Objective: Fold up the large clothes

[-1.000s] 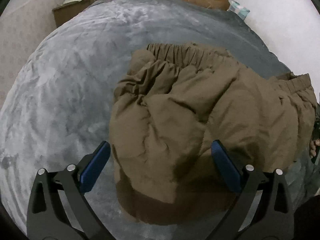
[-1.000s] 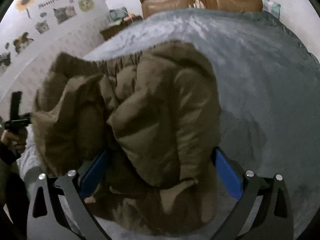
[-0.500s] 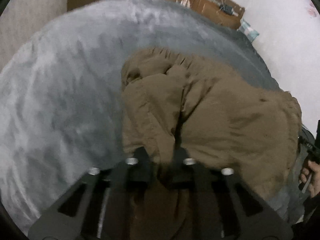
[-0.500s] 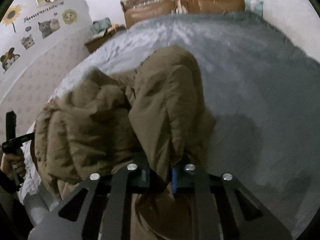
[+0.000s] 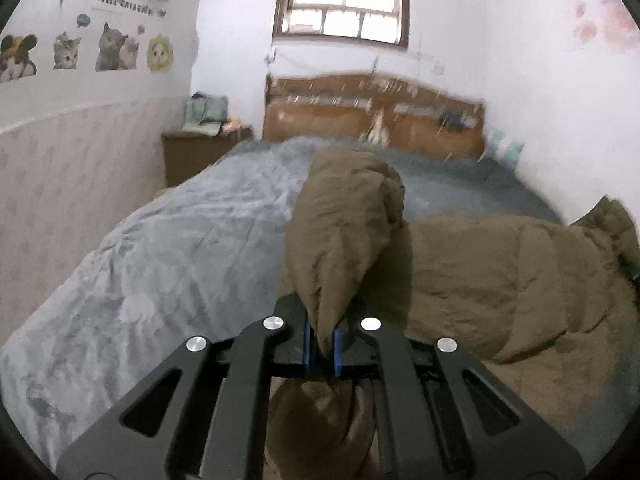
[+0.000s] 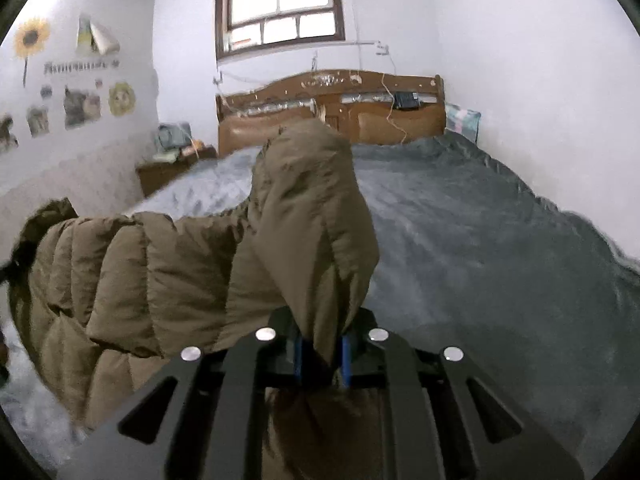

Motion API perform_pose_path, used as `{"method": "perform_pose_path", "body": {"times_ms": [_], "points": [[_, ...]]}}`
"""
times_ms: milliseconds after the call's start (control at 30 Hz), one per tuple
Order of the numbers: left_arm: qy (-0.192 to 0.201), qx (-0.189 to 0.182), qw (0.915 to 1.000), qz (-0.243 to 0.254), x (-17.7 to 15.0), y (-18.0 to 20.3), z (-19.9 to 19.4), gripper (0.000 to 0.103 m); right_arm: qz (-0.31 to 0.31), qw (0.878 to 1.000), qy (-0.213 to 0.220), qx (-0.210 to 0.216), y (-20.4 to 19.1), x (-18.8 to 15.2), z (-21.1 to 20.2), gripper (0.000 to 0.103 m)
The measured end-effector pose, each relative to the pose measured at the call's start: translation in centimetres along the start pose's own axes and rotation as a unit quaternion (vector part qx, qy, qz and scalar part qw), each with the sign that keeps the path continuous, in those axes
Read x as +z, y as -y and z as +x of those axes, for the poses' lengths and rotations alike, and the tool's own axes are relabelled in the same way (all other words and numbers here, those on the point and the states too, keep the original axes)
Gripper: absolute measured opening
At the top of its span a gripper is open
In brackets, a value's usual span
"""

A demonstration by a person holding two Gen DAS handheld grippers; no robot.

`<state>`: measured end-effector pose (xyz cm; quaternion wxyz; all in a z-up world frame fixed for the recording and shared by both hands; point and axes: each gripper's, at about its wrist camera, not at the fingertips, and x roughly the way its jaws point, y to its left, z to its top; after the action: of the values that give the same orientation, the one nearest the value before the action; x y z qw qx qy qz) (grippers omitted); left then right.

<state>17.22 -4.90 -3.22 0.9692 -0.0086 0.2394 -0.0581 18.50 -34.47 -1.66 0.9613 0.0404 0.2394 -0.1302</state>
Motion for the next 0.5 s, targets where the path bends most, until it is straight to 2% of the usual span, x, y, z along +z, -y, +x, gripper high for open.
{"method": "perform_pose_path", "body": {"times_ms": [67, 100, 133, 167, 200, 233, 267, 300, 367, 400, 433, 500], "points": [[-0.03, 0.04, 0.9985, 0.023, -0.4, 0.3, 3.1, 0.017, -0.009, 0.999, -0.026, -0.022, -0.6, 0.0, 3.3, 0.025], [-0.05, 0.072, 0.9946, 0.055, -1.3, 0.8, 5.0, 0.027, -0.014, 0.998, -0.053, -0.043, -1.0, -0.5, 6.1, 0.036], [-0.09, 0.115, 0.9843, 0.098, -3.1, 1.1, 7.7, 0.039, -0.023, 0.994, -0.086, -0.063, -1.1, -1.5, 8.3, 0.043], [-0.126, 0.132, 0.9756, 0.122, -4.5, 0.9, 9.4, 0.042, -0.031, 0.99, -0.12, -0.074, -1.2, -2.6, 10.0, 0.044], [-0.173, 0.13, 0.9672, 0.133, -6.4, 0.3, 11.1, 0.043, -0.042, 0.981, -0.172, -0.078, -1.3, -4.4, 12.1, 0.054], [-0.196, 0.104, 0.9688, 0.11, -7.2, -0.4, 11.4, 0.044, -0.05, 0.975, -0.207, -0.069, -1.4, -5.9, 13.2, 0.059], [-0.199, 0.079, 0.9737, 0.077, -7.4, -1.3, 10.6, 0.044, -0.059, 0.969, -0.232, -0.057, -1.7, -7.1, 13.5, 0.059], [-0.192, 0.069, 0.978, 0.044, -7.2, -2.3, 9.3, 0.044, -0.067, 0.971, -0.223, -0.06, -1.7, -7.0, 12.7, 0.061], [-0.184, 0.043, 0.9817, -0.022, -6.6, -4.6, 6.4, 0.05, -0.052, 0.978, -0.196, -0.053, -0.8, -6.1, 10.3, 0.072], [-0.177, 0.031, 0.9821, -0.057, -6.2, -5.7, 4.8, 0.058, -0.023, 0.984, -0.174, -0.041, 0.3, -5.3, 8.2, 0.081], [-0.159, 0.024, 0.9833, -0.084, -5.8, -7.2, 2.3, 0.07, 0.0, 0.988, -0.152, -0.038, 1.5, -5.1, 5.9, 0.089], [-0.13, 0.029, 0.9869, -0.091, -5.5, -8.6, -1.3, 0.085, 0.027, 0.991, -0.125, -0.04, 3.4, -4.3, 1.6, 0.092]]}}
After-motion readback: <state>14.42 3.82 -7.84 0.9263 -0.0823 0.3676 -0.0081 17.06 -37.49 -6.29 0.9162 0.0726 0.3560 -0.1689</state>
